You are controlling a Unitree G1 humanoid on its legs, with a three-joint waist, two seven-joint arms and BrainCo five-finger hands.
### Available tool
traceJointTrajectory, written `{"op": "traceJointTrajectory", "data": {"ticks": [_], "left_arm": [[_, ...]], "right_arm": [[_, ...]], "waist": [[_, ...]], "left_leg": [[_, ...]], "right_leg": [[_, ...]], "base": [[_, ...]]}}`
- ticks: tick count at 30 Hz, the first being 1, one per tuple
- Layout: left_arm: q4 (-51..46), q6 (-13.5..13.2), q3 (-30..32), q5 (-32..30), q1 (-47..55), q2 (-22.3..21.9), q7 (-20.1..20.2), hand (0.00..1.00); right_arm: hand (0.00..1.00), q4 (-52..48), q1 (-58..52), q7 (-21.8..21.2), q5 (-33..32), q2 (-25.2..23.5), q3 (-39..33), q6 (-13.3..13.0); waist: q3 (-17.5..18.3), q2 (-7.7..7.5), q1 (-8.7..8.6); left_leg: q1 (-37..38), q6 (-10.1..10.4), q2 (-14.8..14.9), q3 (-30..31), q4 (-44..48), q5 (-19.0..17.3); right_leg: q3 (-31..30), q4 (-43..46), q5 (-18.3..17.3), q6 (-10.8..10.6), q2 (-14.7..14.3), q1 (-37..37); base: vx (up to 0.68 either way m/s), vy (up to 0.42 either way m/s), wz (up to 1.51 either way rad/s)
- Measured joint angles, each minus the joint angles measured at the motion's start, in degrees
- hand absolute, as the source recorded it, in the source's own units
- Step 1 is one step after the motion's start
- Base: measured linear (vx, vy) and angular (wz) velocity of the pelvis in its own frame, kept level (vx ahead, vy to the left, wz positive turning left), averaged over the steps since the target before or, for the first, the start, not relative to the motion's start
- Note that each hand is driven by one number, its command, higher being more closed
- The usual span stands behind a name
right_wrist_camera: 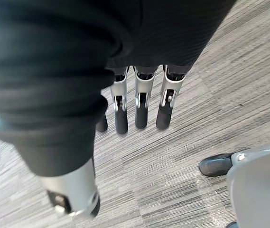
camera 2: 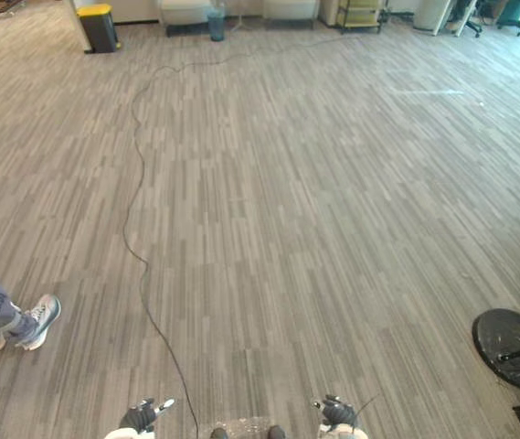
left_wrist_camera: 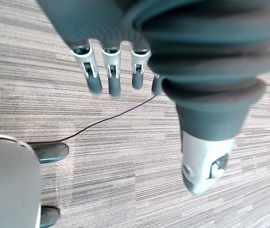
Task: Pick up cushions and gather them together orderly.
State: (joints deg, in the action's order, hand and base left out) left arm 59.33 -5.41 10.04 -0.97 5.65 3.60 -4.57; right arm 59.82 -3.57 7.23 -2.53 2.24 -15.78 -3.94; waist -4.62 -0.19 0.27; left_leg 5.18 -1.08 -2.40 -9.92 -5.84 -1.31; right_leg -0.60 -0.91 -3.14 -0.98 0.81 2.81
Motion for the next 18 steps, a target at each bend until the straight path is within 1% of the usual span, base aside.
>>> {"op": "traceJointTrajectory", "data": {"ticks": [4,10,18], "left_arm": [[0.09,0.01,0.00,0.05,-0.06,-0.30,-0.01,0.00],[1.02,-0.02,-0.01,0.16,-0.49,-0.46,0.00,0.00],[1.03,-0.01,-1.28,0.14,-0.60,-0.45,0.01,0.00]], "right_arm": [[0.00,0.81,-0.03,0.03,-0.17,-0.43,-2.12,0.34],[0.00,2.05,0.06,0.03,-2.22,-0.64,-2.40,0.48],[0.00,2.13,0.02,0.01,-2.49,-1.21,-3.77,0.48]], "waist": [[-0.02,-0.07,-0.08],[0.02,0.02,-0.06],[0.01,0.00,-0.09]], "left_leg": [[0.21,0.00,-0.24,1.14,-0.02,0.00],[0.14,-0.08,-0.24,1.77,-0.09,0.07],[-0.05,-0.09,-0.38,2.57,-0.25,0.07]], "right_leg": [[0.73,-0.75,0.05,-0.14,0.21,1.01],[1.82,-0.77,-0.10,-0.32,0.27,1.16],[2.37,-0.92,-0.33,-0.59,0.32,1.26]], "base": [[0.03,-0.009,0.13],[-0.02,-0.022,0.06],[0.00,-0.018,0.05]]}}
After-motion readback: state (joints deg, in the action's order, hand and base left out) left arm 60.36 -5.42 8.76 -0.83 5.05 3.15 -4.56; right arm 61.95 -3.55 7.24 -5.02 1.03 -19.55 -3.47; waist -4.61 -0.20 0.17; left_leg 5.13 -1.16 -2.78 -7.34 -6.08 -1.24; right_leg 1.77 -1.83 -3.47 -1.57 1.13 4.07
